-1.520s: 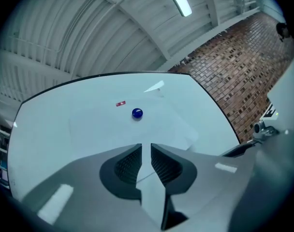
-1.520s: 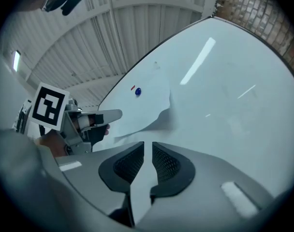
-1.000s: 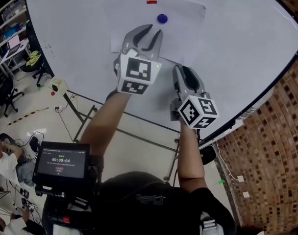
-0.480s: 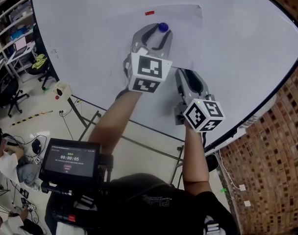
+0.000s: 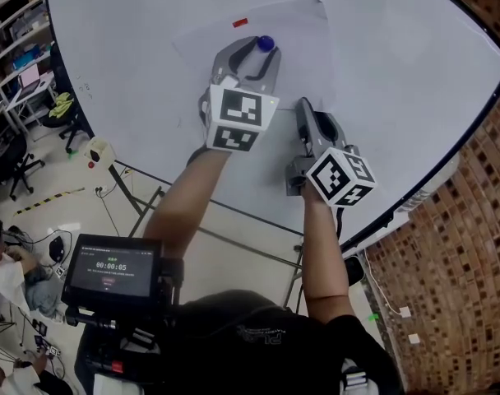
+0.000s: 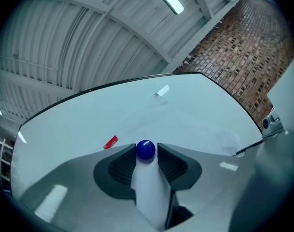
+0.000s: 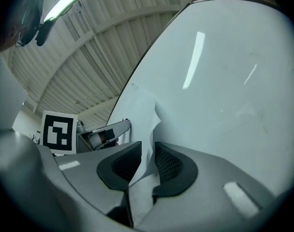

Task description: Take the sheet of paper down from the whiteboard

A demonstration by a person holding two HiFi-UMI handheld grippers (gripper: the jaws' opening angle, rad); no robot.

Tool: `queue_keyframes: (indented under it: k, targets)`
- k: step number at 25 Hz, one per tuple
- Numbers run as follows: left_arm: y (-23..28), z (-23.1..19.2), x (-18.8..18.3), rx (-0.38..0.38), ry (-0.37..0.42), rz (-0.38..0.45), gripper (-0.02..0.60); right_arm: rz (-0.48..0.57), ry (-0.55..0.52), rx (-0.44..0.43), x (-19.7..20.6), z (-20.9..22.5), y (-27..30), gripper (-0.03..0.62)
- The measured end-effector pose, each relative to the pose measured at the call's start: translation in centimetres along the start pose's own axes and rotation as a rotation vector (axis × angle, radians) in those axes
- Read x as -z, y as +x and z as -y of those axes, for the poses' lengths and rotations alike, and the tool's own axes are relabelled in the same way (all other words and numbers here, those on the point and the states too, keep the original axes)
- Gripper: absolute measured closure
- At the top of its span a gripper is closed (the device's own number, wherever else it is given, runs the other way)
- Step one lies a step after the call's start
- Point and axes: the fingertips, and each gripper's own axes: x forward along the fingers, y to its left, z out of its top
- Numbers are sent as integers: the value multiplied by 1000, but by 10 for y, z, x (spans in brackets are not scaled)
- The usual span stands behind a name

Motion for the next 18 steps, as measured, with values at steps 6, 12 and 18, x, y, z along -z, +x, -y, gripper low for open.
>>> queue_keyframes:
  k: [6, 12, 18]
  targets:
    - [-1, -1, -1, -3, 8, 4, 449, 39, 3, 41, -4, 8, -4, 580]
    - [-1, -1, -2, -8, 13, 10, 457, 52, -17, 27, -5, 4, -7, 582]
    - [-4, -1, 2, 6, -2, -7, 459, 64, -40, 34, -6, -1, -12, 582]
